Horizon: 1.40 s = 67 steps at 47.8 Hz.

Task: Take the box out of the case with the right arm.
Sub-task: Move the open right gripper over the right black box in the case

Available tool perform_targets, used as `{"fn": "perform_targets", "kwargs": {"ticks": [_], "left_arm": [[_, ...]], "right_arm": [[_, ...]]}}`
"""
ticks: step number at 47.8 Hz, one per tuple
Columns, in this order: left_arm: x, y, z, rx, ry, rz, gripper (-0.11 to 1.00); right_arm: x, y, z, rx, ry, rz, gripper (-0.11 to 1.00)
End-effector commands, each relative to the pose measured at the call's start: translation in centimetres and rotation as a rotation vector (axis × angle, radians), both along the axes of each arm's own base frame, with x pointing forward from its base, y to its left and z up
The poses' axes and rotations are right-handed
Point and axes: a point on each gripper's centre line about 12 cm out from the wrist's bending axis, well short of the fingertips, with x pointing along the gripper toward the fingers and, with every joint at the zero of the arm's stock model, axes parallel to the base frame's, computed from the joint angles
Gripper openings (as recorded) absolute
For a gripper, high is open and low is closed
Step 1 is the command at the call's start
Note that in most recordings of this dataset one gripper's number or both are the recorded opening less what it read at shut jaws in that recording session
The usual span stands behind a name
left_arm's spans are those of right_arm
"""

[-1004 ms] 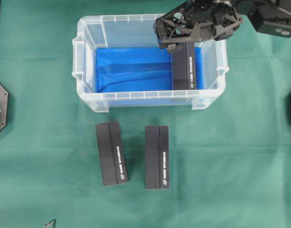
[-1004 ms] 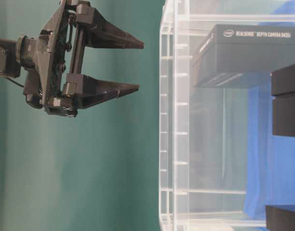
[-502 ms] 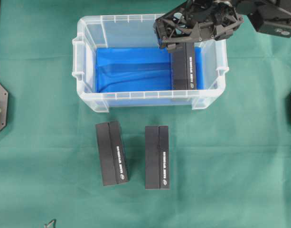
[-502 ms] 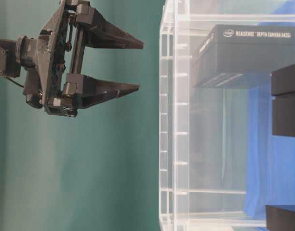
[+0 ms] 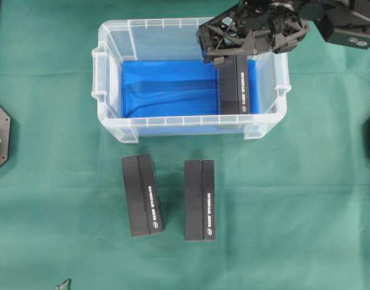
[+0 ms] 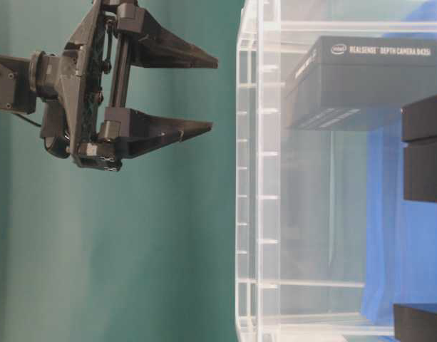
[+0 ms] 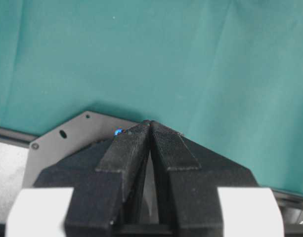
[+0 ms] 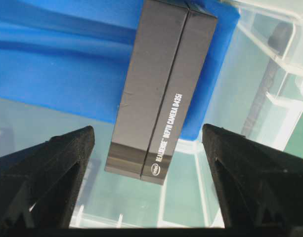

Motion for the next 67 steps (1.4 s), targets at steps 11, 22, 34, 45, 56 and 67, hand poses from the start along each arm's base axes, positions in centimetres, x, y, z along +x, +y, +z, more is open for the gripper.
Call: {"fn": "perform_targets", "kwargs": {"ticks": [11, 22, 34, 45, 56, 67], "left_arm": [[0.2, 0.1, 0.2, 0.003, -0.006, 0.004, 0.03], [0.3, 0.1, 0.1, 0.002, -0.003, 0.004, 0.03], [0.3, 0.1, 0.2, 0.002, -0.006, 0.003, 0.03], [0.3, 0.1, 0.2, 0.003, -0.006, 0.004, 0.03], [0.3, 0.1, 0.2, 0.001, -0.008, 0.005, 0.03], [0.3, 0.1, 0.2, 0.001, -0.006, 0.005, 0.03]], "right_arm": [[0.0, 0.1, -0.2, -0.011, -0.037, -0.003, 0.88], [0.0, 0.1, -2.2, -0.008, -0.045, -0.023, 0.88], [-0.2, 0.2, -4.1, 0.001, -0.043, -0.047, 0.88], [0.3, 0.0, -5.6, 0.001, -0.045, -0.047, 0.88], [0.7, 0.0, -6.9, 0.01, -0.016, -0.049, 0.88], [1.0, -0.1, -8.1, 0.016, 0.002, -0.048, 0.88]]}}
